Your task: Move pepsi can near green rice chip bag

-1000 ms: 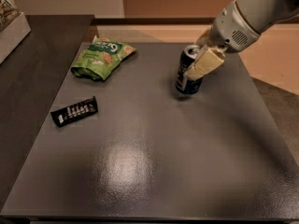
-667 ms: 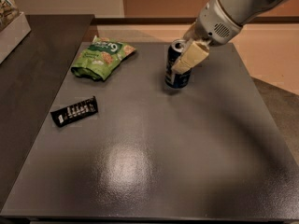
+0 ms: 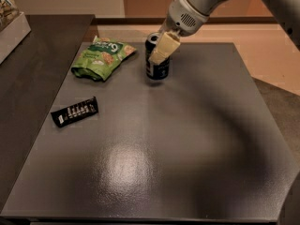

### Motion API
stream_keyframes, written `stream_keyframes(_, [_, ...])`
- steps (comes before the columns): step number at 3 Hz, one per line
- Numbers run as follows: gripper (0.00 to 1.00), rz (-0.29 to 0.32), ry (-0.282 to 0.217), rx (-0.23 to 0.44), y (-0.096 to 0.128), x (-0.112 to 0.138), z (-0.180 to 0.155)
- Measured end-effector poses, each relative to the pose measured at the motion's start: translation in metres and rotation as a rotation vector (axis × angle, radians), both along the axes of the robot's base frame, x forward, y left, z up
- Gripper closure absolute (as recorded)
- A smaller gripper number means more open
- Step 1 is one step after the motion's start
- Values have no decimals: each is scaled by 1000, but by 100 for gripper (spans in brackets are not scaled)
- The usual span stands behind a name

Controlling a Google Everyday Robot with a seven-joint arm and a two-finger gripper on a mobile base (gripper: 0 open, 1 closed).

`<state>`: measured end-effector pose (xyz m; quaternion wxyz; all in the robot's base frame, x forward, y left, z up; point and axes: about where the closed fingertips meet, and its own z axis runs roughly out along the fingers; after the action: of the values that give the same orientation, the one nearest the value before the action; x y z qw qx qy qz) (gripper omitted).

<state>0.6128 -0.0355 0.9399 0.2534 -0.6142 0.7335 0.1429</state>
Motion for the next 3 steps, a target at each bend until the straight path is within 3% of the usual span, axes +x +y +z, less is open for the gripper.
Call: stream_keyframes(3, [100, -31, 35, 27, 54, 41, -10])
